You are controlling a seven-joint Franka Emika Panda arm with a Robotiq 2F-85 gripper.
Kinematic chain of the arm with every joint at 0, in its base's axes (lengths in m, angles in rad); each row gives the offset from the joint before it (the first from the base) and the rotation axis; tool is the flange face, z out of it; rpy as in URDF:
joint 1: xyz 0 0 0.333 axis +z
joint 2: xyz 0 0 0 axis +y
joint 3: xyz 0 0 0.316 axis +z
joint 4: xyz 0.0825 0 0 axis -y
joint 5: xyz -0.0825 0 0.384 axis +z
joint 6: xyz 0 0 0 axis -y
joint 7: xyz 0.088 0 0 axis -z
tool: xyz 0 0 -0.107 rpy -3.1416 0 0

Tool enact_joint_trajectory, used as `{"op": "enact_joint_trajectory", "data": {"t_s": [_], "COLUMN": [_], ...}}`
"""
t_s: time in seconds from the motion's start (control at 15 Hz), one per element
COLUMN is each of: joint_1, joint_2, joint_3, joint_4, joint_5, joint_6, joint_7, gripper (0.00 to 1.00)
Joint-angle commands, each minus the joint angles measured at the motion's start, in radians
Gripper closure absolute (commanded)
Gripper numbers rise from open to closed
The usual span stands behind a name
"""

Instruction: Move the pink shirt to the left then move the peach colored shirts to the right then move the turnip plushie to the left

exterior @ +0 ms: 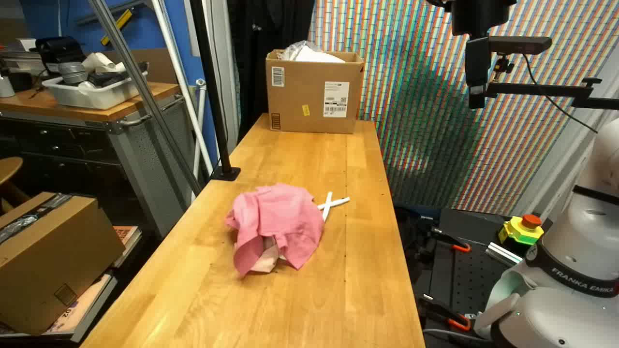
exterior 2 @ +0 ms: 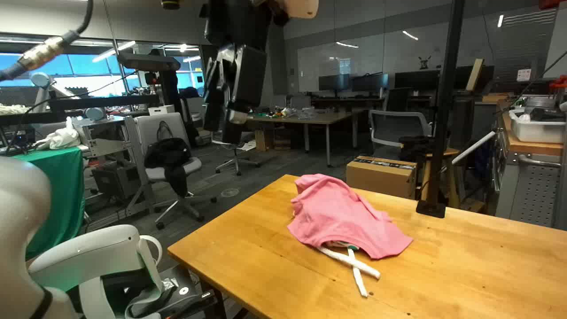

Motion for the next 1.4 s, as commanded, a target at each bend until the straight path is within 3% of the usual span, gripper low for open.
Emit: {"op": "enact_joint_trajectory", "data": {"t_s": [0.0,0.53,1.13,1.33], "joint_1": [0.001,0.038,0.088,0.099], "joint_2": [0.0,0.09,0.271,0.35], "joint_3": [-0.001,0.042,0.117,0.137], "joint_4": [0.004,0.014,0.016,0.047], "joint_5": [0.0,-0.032,-0.104,-0.122], "joint_6": [-0.001,0.114,0.591,0.698], "joint_7": [0.001,-0.02,-0.004,-0.004], "gripper": [0.0,0.0,0.0,0.0]}}
